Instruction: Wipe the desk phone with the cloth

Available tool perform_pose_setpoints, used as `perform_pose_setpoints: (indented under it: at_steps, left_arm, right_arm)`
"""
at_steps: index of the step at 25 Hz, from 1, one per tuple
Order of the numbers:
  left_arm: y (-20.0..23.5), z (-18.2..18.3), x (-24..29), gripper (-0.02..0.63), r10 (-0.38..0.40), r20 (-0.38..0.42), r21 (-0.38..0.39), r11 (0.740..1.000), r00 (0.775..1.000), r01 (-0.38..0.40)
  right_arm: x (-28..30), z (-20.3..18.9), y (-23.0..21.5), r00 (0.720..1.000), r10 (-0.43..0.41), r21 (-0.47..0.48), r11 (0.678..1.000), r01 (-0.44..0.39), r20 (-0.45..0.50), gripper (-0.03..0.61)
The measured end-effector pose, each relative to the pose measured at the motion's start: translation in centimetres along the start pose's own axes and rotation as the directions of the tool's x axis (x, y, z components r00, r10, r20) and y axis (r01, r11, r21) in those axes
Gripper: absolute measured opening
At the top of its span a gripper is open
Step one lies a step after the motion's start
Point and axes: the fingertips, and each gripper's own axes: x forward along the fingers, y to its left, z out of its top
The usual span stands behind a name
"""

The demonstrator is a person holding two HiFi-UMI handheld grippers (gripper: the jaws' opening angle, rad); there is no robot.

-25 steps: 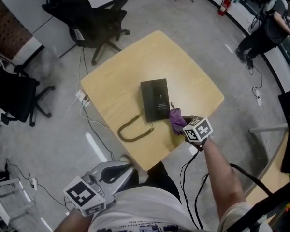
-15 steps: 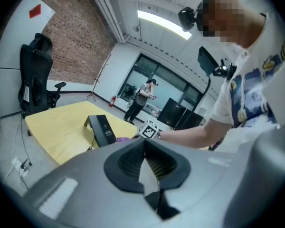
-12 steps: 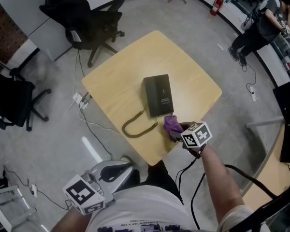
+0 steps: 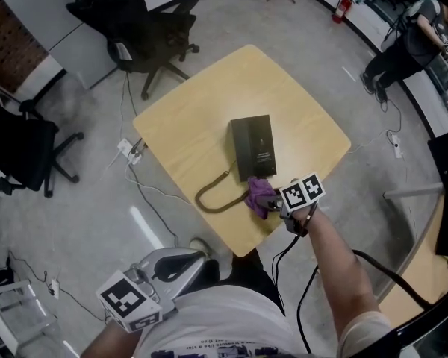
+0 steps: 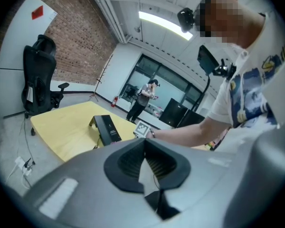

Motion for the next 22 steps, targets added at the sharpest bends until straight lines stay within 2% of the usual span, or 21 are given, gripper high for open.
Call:
perform_pose_setpoints:
  at_steps: [4,22]
  left_arm:
    - [0.0,0.5,0.6,0.003,0.009,0.006,-0.016,1.000,1.000,-0.009]
    - [-0.6,2.5,6.6,0.003,0.003,-0.030,0.005,1.000,1.000,-0.003]
  right_arm:
    - [-0.6,0.3,-1.1,1.000,-0.001,0.019,1.000,0.001,0.009,0.124]
    - [-3.8,0.8,-5.0,1.000,-0.002,0.016,1.000,0.002,0.007,0.123]
